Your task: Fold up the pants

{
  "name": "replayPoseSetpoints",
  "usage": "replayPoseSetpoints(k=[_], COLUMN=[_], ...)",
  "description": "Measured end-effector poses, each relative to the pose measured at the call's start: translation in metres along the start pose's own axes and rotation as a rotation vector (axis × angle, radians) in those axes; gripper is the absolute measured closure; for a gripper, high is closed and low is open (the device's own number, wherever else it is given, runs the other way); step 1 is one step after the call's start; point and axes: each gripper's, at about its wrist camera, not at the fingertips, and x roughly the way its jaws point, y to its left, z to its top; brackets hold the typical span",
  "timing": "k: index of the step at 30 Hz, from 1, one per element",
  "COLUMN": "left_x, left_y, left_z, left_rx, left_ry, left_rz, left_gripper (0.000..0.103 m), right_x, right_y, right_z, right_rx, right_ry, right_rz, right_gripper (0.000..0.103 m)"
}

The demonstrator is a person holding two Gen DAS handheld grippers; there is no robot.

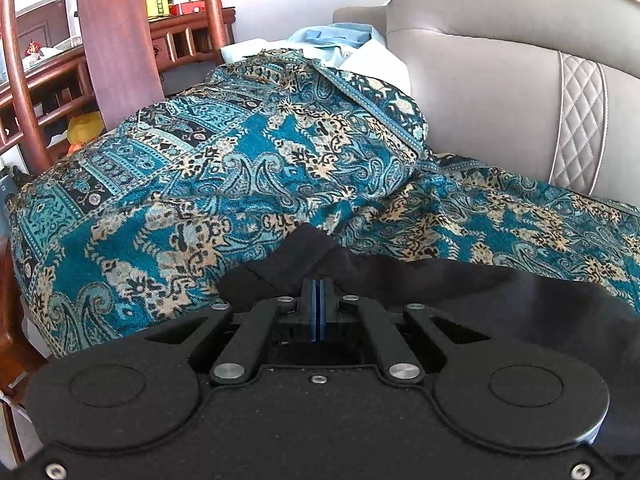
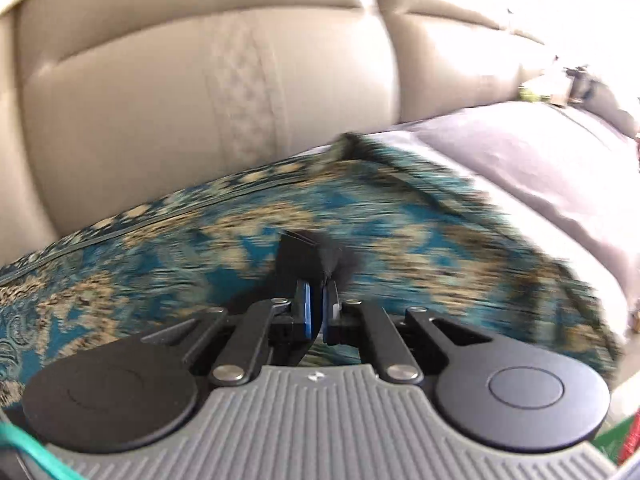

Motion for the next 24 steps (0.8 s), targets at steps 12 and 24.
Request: replayPoseSetpoints(k=[12,24], left_x=[-0.027,-0.028], left_y=[0.007,0.033], left_z=[0.010,-0.039], left_rx=[0.015,0.040], left_ry=[-0.044,0.059], left_rz=[-0.005,0.038], left_gripper=[0.101,0.100], right_x=[-0.050,-0.068], right_y=[-0.108,-0.150], right_z=[-0.057,-0.136], right_rx=[0.210,0.288], right_ry=[0.046,0.131], right_rz=[-0.032,-0.094], right_gripper=[0.096,0.096])
